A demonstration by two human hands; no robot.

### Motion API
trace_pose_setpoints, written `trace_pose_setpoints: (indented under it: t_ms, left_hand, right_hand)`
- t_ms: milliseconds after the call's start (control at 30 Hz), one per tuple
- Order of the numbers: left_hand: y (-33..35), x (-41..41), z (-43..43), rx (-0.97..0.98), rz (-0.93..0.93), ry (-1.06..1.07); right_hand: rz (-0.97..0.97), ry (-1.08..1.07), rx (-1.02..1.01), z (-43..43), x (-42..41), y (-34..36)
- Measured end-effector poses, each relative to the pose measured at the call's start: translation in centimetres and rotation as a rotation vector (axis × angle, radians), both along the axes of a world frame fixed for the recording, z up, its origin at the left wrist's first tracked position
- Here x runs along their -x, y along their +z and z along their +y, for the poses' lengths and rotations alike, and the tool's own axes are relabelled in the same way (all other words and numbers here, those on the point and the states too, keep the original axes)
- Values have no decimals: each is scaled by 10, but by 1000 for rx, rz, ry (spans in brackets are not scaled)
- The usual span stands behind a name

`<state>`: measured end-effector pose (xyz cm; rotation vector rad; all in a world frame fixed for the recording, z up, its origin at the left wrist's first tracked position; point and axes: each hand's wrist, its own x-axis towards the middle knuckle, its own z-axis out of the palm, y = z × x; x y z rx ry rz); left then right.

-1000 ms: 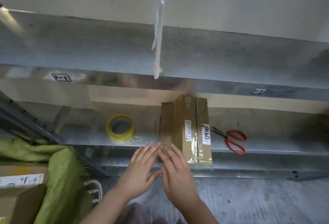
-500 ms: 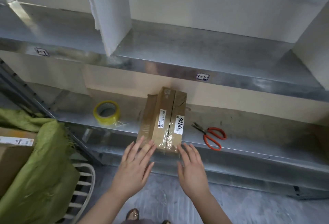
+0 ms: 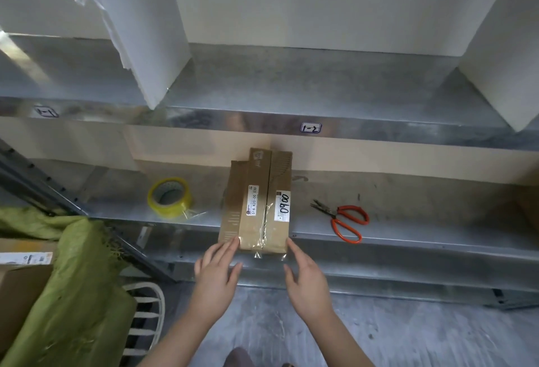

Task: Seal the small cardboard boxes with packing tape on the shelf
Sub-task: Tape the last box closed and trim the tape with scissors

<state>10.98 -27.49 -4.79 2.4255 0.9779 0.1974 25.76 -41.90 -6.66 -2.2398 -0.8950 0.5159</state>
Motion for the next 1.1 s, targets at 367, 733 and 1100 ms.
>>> trace_pose_setpoints:
  t_ms: [367,733,1100]
  left_hand:
    - [-6,7,12,-93,-143,82]
    - [-11,19,28,-336,-132,-144]
    - [-6,16,37,-313,-109,-98]
  right_hand:
    - [72,-50,-38,6,4,-1]
    - [123,-55,-69,5,2,1]
    - [146,-51,-71,8,2,2]
